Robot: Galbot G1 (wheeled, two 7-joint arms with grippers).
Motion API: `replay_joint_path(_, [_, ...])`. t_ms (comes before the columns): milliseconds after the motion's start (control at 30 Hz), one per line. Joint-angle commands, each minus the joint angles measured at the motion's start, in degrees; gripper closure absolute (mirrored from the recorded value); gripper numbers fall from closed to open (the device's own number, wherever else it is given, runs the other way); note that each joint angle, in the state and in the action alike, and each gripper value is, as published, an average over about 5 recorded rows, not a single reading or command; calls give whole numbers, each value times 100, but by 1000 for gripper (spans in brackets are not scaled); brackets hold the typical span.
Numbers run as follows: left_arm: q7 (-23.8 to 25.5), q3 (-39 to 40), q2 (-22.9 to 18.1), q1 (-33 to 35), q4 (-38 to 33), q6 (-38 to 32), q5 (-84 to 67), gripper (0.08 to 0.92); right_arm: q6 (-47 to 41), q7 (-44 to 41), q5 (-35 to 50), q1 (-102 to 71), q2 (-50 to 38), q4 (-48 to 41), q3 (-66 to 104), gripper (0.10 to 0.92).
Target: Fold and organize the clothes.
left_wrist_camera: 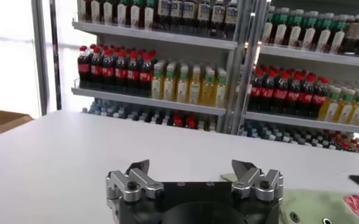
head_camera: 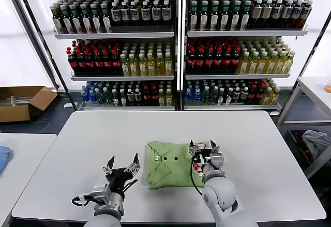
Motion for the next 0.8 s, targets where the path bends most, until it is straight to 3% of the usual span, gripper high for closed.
replay_joint_path(33, [1, 0, 1, 9, 3, 11, -1, 177, -130, 95, 596, 349, 258, -744, 24, 203])
replay_joint_path(533, [29, -6, 16, -1, 24, 25, 0, 177, -285, 106, 650, 196, 178, -576, 46, 203])
replay_joint_path(667, [30, 0, 0, 1, -5, 12, -1, 177, -159, 34, 77, 141, 87, -188, 71, 203])
replay_joint_path(800, [24, -30, -38, 8, -75, -84, 13, 177, 62, -160, -1214, 21, -238, 547, 165, 203])
